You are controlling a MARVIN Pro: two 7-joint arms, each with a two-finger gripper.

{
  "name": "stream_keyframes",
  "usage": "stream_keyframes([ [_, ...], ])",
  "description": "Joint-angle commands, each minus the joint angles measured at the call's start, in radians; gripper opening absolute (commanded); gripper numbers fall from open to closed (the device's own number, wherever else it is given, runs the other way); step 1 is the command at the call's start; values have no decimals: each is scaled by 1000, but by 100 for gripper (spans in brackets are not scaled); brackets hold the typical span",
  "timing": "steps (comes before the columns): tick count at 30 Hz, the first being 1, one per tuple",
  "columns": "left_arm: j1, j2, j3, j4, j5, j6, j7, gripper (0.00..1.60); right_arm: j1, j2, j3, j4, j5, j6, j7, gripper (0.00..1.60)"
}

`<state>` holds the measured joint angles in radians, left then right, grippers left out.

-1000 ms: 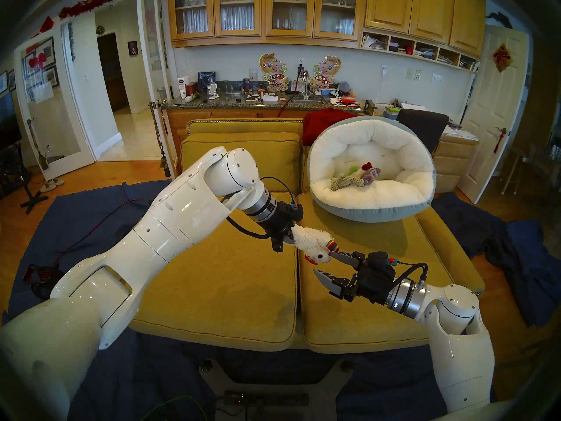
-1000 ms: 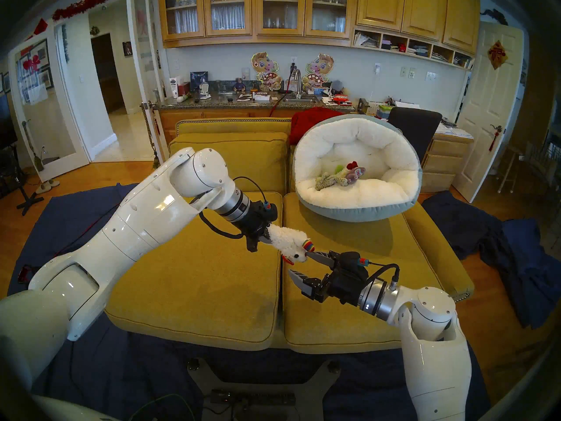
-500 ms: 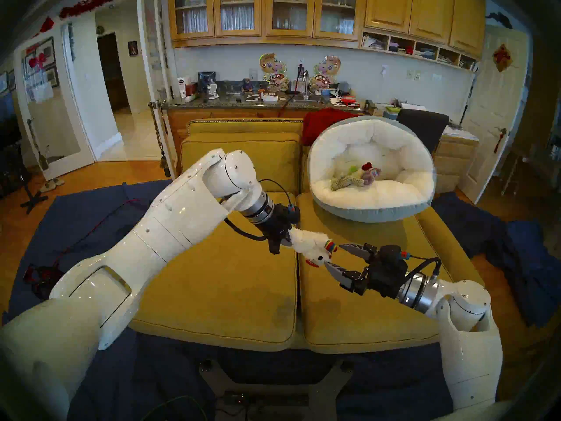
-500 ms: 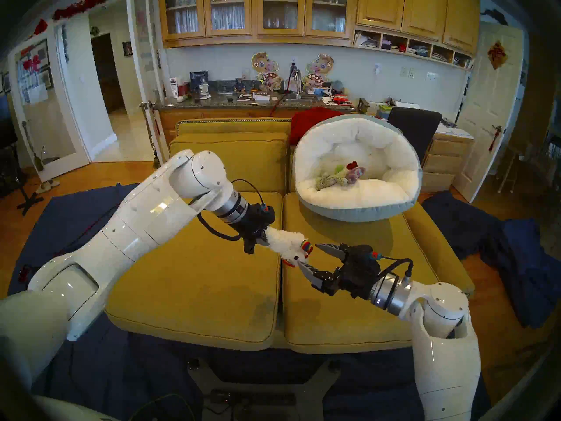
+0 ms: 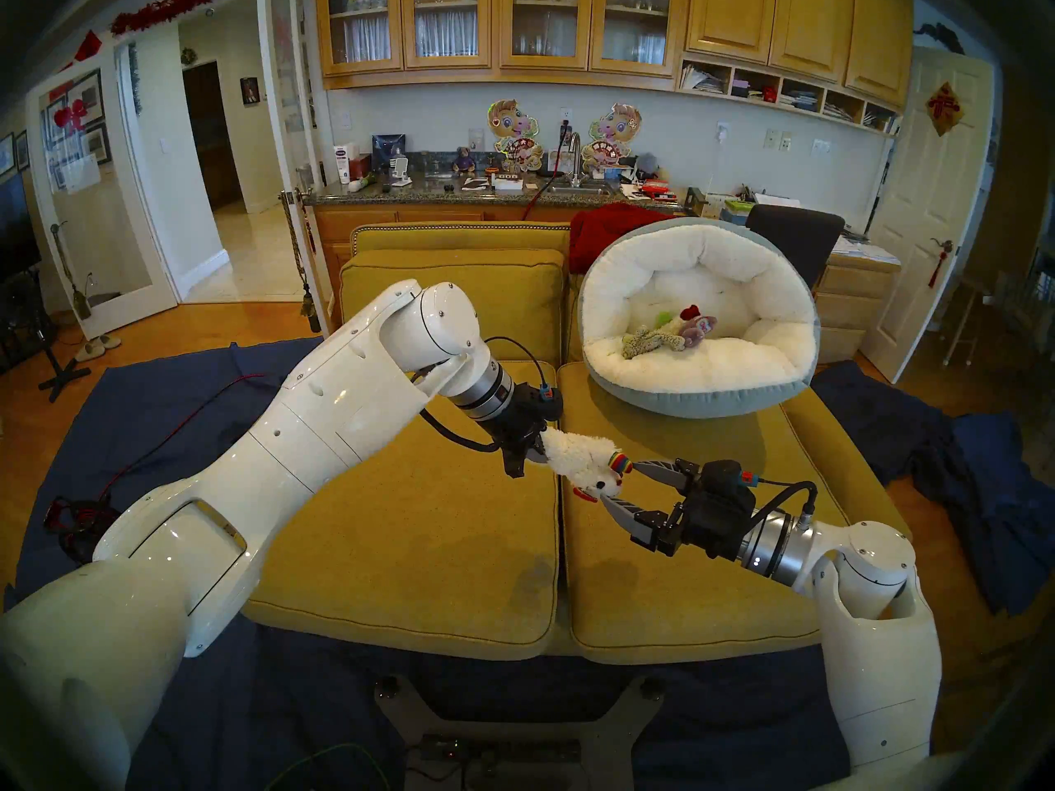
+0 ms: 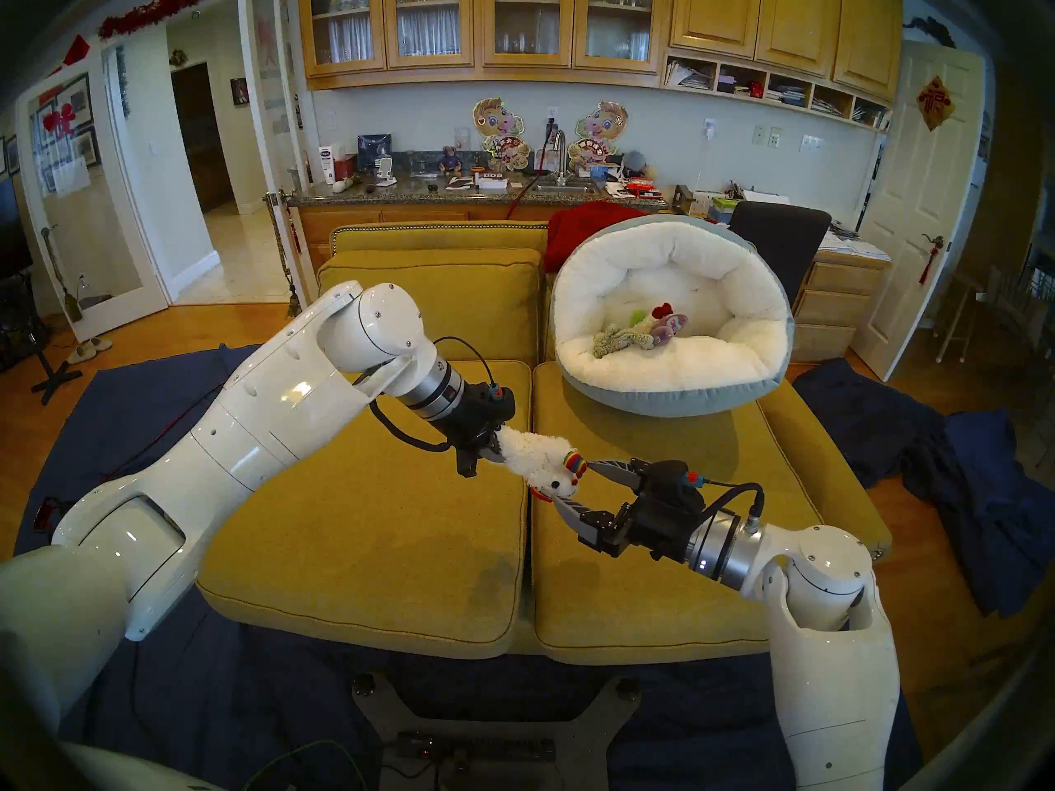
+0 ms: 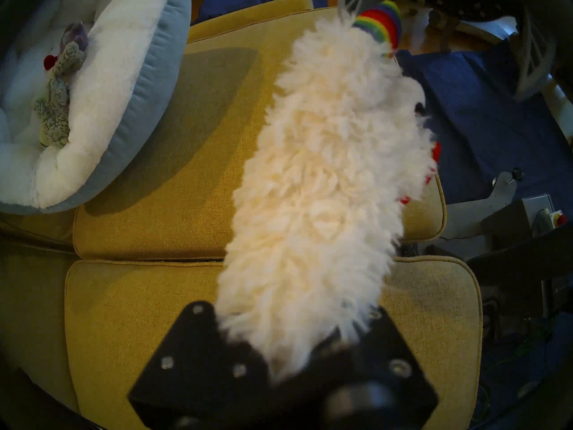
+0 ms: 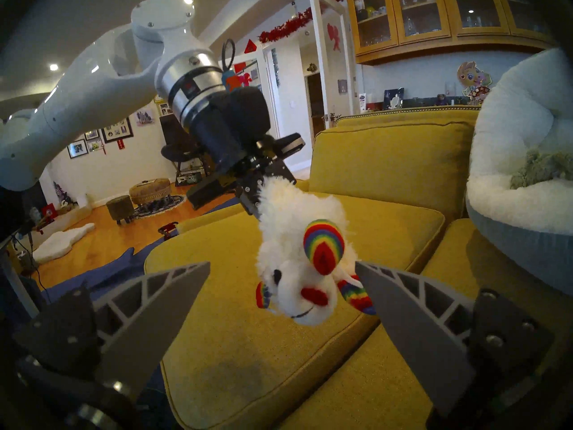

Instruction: Put toys into dog bed

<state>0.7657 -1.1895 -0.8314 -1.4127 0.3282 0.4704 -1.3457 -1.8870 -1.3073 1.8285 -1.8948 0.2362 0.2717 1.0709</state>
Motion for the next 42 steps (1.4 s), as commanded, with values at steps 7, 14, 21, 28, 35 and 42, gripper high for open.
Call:
stream_keyframes([
  [7,-47,-16,-25,-16,-4,7,-1,0,83,7,-39,5,-20,6,-13,160],
  [14,-53,-24,-28,-31,-10,16,-12,0,93,7,-51,16,-19,3,-14,160],
  [21,-62,-31,-28,-42,-13,30,-13,0,95,6,-57,18,-10,3,-10,160],
  [28,-74,-44,-27,-50,-22,44,-10,0,94,2,-55,18,-7,0,-6,160],
  [35,-86,-47,-27,-50,-36,57,-5,0,88,-2,-43,5,-1,-1,-1,128],
  [42,-91,-45,-21,-53,-53,63,-9,0,83,-9,-31,2,-1,-4,2,0],
])
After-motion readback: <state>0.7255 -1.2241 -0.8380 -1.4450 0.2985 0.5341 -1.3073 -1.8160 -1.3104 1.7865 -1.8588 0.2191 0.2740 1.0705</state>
